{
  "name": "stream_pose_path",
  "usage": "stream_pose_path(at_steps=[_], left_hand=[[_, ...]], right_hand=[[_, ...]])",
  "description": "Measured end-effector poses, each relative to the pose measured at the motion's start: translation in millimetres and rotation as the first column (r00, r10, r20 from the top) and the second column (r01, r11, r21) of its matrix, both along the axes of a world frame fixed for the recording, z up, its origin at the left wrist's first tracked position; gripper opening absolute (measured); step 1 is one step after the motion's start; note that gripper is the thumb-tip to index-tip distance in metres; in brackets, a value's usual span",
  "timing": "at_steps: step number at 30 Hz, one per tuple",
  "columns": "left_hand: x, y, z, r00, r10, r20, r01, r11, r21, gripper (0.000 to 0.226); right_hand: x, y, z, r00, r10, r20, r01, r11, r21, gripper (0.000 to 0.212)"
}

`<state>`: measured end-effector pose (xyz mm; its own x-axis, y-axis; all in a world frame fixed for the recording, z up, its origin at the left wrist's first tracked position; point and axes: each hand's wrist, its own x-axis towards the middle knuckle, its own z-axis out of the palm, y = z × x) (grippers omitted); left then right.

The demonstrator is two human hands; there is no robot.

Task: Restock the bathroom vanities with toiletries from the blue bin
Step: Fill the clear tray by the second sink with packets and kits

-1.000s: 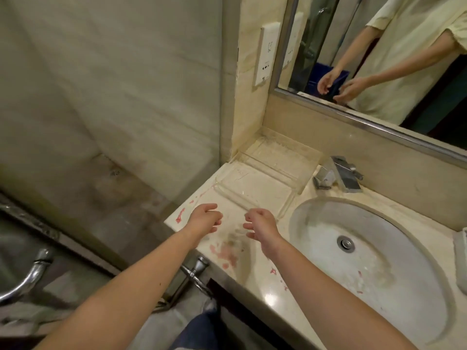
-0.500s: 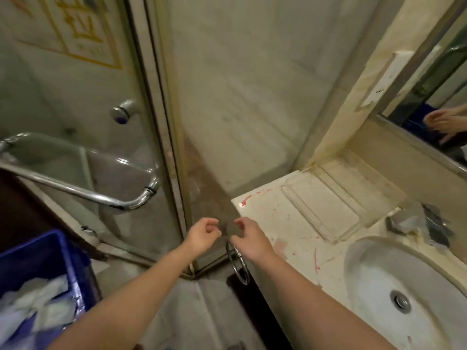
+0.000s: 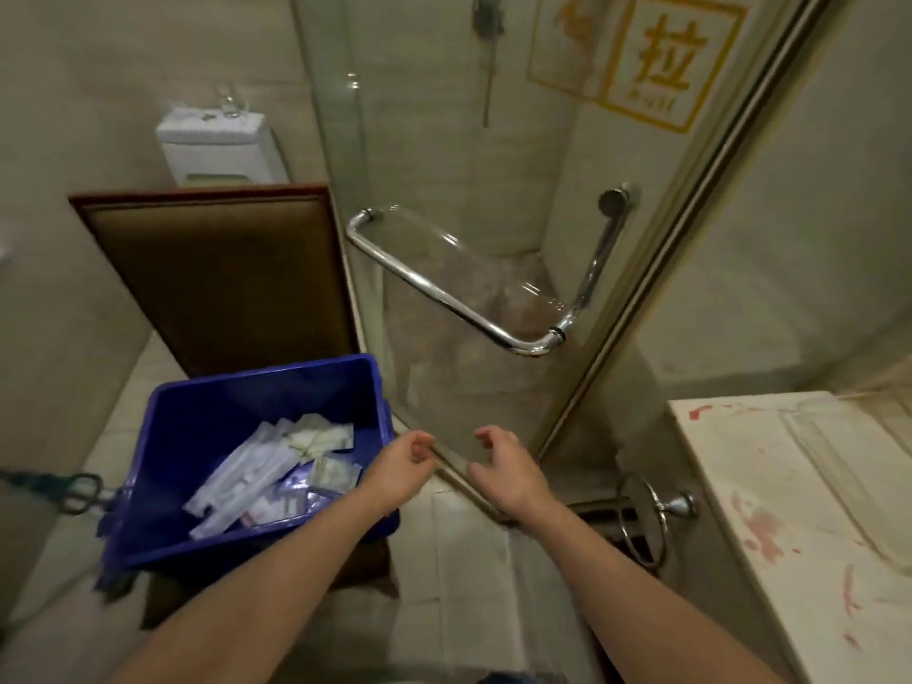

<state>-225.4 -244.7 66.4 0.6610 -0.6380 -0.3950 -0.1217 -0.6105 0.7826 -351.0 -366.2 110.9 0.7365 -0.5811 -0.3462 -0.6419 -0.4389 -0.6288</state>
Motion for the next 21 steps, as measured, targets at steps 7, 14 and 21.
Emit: stream_pose_path(at_steps=[7,14,21], left_hand=[[50.0,123.1,3.4,0.994,0.106,0.019,-0.107,0.993,0.056,0.033],[79.6,216.3,4.1,0.977,0.207,0.055,-0.211,0.973,0.096,0.037],[92.4,263.3,0.7,0.949,0.308,0.070,-0.314,0.941,0.123,0.040]], right_hand=[[67.8,94.7,-1.4,0.989,0.139,0.058,-0.141,0.990,0.026,0.047],[113.4,165.4,-7.8,0.962,0.272,0.036,-0.271,0.962,-0.030,0.055],[139.3,197.1,-13.8,0.916,0.401,-0.025,-0.401,0.912,-0.085,0.052]])
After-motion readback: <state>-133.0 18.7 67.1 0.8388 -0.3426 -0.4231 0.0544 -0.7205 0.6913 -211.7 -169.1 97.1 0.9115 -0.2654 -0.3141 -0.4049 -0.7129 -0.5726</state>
